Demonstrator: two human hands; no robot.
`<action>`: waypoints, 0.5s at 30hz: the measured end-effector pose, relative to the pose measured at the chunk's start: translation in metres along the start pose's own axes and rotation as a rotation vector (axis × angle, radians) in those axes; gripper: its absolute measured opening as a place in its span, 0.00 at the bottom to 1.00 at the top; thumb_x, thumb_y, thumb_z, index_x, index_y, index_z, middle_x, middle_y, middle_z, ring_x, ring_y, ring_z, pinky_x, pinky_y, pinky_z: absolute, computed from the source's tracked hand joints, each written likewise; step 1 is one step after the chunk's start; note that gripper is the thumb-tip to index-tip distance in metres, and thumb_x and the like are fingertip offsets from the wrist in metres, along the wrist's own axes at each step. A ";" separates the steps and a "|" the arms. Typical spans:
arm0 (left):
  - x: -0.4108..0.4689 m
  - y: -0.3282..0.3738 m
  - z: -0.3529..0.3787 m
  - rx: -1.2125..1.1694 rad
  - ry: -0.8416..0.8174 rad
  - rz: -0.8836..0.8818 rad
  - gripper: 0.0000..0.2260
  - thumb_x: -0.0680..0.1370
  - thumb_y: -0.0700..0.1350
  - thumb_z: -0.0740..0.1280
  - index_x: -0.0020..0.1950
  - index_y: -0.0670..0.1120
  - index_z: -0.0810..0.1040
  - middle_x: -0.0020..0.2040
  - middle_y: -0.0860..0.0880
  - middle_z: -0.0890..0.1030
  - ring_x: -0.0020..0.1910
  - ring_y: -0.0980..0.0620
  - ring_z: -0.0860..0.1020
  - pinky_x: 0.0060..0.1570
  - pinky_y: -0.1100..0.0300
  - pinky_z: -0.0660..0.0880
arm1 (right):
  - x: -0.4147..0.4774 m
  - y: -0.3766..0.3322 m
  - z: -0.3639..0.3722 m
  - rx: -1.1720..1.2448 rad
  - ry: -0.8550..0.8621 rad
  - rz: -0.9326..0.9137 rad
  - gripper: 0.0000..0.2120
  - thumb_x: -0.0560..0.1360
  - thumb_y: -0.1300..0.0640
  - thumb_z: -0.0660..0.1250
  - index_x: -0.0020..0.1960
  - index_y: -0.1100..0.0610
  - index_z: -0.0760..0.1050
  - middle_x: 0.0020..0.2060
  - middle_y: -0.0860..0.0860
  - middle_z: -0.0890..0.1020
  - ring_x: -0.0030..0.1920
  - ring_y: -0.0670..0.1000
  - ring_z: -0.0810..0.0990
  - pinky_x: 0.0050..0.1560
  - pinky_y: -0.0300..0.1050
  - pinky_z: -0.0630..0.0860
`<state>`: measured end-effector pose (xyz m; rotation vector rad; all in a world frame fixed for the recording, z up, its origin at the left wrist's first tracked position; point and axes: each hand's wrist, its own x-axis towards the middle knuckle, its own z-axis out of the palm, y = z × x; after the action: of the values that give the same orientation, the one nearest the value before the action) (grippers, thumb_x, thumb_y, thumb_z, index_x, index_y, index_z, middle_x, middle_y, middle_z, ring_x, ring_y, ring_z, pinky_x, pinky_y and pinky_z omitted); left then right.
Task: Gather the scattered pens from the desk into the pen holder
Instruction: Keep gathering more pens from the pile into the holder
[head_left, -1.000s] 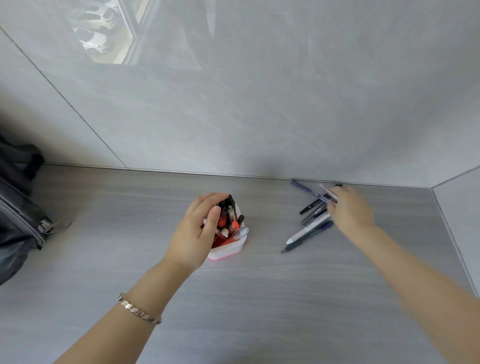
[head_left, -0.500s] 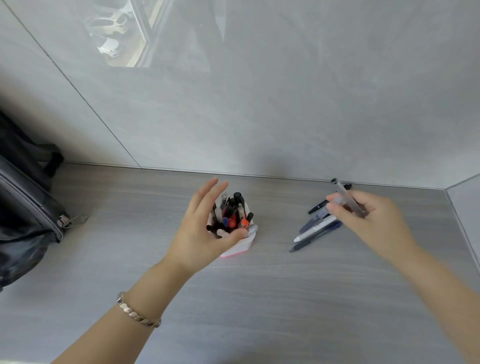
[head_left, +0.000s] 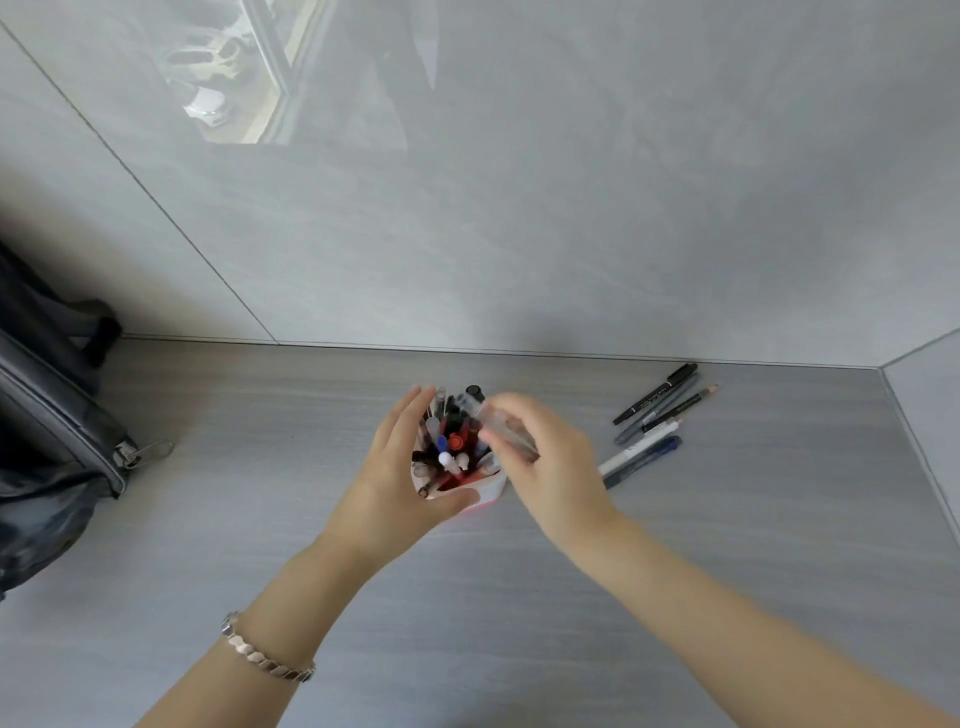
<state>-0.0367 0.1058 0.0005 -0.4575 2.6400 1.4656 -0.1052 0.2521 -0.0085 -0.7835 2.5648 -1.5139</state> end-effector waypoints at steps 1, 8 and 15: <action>0.000 -0.001 -0.001 0.020 -0.021 -0.015 0.41 0.67 0.42 0.75 0.72 0.56 0.54 0.68 0.58 0.63 0.64 0.63 0.64 0.58 0.69 0.61 | -0.002 0.005 0.004 -0.067 -0.009 -0.044 0.07 0.72 0.54 0.65 0.50 0.50 0.73 0.40 0.52 0.83 0.41 0.43 0.76 0.40 0.35 0.72; 0.002 -0.004 -0.003 0.031 -0.019 -0.072 0.40 0.66 0.43 0.75 0.70 0.61 0.56 0.61 0.62 0.66 0.56 0.64 0.66 0.52 0.64 0.64 | -0.008 -0.001 -0.018 0.041 0.059 -0.001 0.17 0.74 0.48 0.57 0.56 0.54 0.77 0.48 0.46 0.74 0.48 0.33 0.71 0.48 0.24 0.68; 0.004 -0.006 -0.001 0.007 -0.015 -0.091 0.40 0.65 0.42 0.76 0.69 0.62 0.59 0.62 0.60 0.69 0.57 0.61 0.68 0.53 0.63 0.64 | -0.018 -0.014 -0.036 0.605 0.261 0.216 0.11 0.76 0.57 0.55 0.53 0.44 0.70 0.38 0.41 0.82 0.48 0.45 0.79 0.62 0.47 0.73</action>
<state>-0.0388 0.1008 -0.0043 -0.5554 2.5755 1.4268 -0.0945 0.2842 0.0183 -0.2401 2.0343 -2.2485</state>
